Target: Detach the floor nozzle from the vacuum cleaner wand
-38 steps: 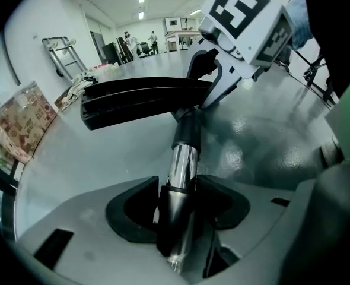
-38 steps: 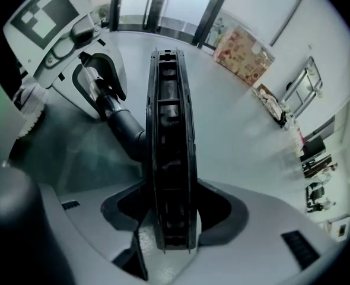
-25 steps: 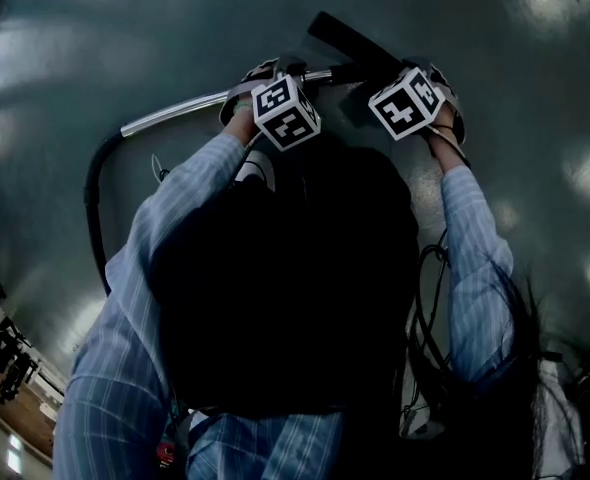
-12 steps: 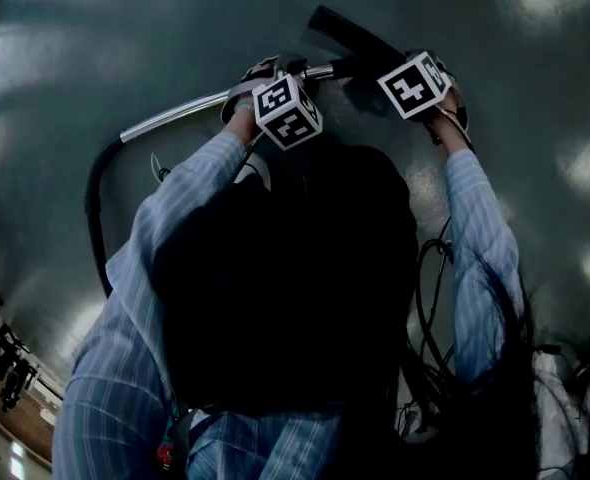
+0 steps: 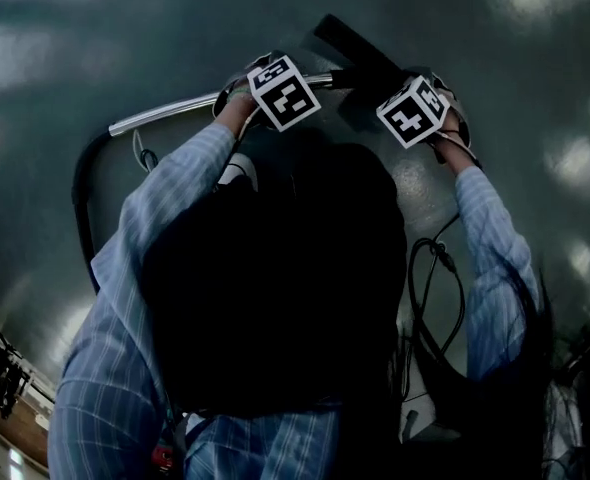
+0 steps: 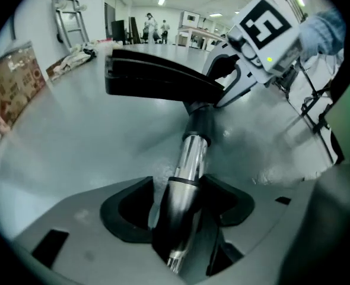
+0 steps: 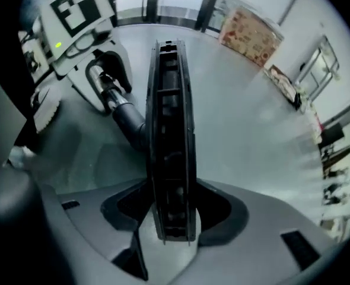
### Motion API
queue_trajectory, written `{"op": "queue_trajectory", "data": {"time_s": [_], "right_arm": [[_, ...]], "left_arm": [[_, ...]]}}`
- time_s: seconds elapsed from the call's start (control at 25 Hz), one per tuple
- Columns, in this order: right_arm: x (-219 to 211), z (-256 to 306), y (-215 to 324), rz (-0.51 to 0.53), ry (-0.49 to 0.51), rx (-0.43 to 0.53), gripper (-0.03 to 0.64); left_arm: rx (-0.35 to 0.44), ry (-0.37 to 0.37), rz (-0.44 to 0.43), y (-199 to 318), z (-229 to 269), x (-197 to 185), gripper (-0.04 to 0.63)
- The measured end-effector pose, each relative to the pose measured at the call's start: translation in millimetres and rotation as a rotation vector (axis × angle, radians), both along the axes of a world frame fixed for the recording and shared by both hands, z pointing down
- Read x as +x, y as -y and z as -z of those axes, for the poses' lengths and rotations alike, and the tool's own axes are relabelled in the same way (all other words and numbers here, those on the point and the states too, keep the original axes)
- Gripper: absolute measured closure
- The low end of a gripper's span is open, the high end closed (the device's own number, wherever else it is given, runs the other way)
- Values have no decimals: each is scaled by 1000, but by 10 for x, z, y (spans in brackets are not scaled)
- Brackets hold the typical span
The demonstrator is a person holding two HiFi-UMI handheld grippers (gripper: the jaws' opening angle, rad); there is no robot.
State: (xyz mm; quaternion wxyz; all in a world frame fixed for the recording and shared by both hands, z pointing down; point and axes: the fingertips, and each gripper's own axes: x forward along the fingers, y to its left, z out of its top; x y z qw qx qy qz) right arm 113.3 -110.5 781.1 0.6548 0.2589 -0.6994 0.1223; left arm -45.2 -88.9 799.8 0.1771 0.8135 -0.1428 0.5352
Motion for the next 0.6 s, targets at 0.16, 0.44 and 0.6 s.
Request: {"op": "queue_trajectory", "data": {"time_s": [0.16, 0.44, 0.6], "right_arm": [[279, -34, 58, -51, -40, -14, 380], [2245, 608, 126, -501, -306, 95, 393], [1792, 356, -39, -539, 21, 22, 393]], "left_arm": [[44, 15, -65, -134, -53, 90, 358], [21, 36, -41, -123, -46, -25, 358], [15, 47, -29, -102, -7, 12, 357]]}}
